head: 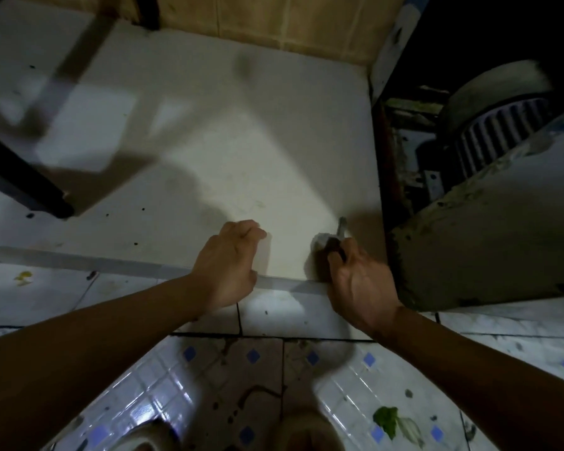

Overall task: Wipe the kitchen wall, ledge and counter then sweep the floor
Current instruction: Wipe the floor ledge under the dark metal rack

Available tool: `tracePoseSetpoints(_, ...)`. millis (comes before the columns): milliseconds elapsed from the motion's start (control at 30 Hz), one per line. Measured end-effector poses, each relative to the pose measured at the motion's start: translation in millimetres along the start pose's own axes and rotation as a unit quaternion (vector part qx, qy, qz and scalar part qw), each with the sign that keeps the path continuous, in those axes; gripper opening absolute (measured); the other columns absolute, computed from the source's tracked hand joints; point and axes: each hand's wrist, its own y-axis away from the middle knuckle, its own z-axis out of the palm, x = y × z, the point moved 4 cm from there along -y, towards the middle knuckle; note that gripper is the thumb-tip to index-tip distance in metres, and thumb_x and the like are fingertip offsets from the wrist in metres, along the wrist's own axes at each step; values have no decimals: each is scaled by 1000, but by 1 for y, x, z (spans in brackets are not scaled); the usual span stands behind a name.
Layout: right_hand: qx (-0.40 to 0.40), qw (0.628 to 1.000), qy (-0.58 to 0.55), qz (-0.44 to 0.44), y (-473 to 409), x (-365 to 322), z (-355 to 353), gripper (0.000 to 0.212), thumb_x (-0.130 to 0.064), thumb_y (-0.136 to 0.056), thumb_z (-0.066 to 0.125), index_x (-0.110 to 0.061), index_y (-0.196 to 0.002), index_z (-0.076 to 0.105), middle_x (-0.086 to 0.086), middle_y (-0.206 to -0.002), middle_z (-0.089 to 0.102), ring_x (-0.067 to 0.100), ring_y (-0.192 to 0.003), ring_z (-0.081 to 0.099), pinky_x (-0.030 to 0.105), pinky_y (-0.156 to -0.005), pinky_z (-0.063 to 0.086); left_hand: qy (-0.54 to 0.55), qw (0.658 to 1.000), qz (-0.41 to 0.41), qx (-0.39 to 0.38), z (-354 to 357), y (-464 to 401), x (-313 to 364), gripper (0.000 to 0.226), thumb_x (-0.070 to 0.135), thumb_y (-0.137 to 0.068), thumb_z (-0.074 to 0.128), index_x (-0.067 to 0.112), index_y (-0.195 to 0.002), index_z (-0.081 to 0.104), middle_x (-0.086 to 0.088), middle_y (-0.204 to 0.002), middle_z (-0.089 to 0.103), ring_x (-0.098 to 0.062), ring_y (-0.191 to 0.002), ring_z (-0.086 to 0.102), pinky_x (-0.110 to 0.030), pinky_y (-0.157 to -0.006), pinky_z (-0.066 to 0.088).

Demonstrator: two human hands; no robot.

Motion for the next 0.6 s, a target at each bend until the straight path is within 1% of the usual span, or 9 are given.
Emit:
tracePoseSetpoints(67,23,999,-20,42,-10,9,-9,43,-15,-60,77,0,-99,65,21,-92,61,32,-67,63,31,-46,48,6,1000,-1,7,-3,-5,-2,66,15,-86,58,13,-144,27,-2,-152,21,-21,-138,20,-31,-109,29)
tracePoseSetpoints(133,21,995,-35,86,-24,20,-12,47,-17,-87,57,-2,-130,46,21,-122,50,32,-101,58,36,-76,51,5,1000,-8,14,-5,-8,-5,66,17,-86,58,13,-144,27,-2,-152,21,-21,-138,20,-31,-108,29)
tracePoseSetpoints(200,-9,992,-52,111,-35,24,-10,47,-18,-97,39,-5,-141,27,20,-136,37,29,-116,47,33,-95,42,-3,1000,-23,13,-8,-11,-10,66,19,-87,58,13,-144,26,-2,-152,21,-21,-137,20,-31,-108,30)
tracePoseSetpoints(267,5,990,-81,111,-40,11,-8,45,-15,-97,35,-5,-140,27,22,-138,32,30,-119,43,33,-99,38,-12,999,-37,10,-10,-11,-17,66,20,-87,59,13,-144,26,-3,-152,21,-22,-137,20,-34,-108,32)
tracePoseSetpoints(367,29,983,-162,80,-35,-18,-1,38,-16,-97,38,-7,-133,37,18,-132,38,28,-116,42,34,-95,38,-28,999,-36,1,-9,-10,-21,67,21,-87,59,14,-145,26,-4,-154,16,-23,-139,17,-35,-108,32)
tracePoseSetpoints(467,46,986,-151,-47,-23,-49,1,55,-9,-78,63,-1,-129,45,24,-119,49,33,-97,55,38,-76,55,-36,999,-38,-3,-9,-9,-23,66,21,-87,58,17,-144,26,-3,-155,13,-23,-140,15,-34,-108,32)
tracePoseSetpoints(500,44,983,-164,-69,-23,-52,1,59,-7,-72,65,1,-128,47,25,-115,51,34,-92,56,38,-70,56,-39,998,-43,-3,-10,-9,-25,66,22,-87,59,17,-144,27,-3,-155,13,-23,-140,15,-34,-107,33)
tracePoseSetpoints(567,32,977,-198,-74,-34,-49,-1,51,-6,-81,57,-3,-131,46,19,-121,47,32,-99,53,35,-77,50,-46,997,-60,4,-13,-9,-32,65,23,-86,59,18,-143,28,-3,-154,14,-23,-139,17,-34,-107,34)
tracePoseSetpoints(600,34,972,-231,-39,-42,-41,-5,41,-8,-89,50,-6,-129,47,15,-123,45,30,-104,50,34,-83,46,-48,996,-69,8,-15,-10,-35,65,24,-86,60,17,-142,29,-3,-154,15,-23,-138,18,-34,-105,35)
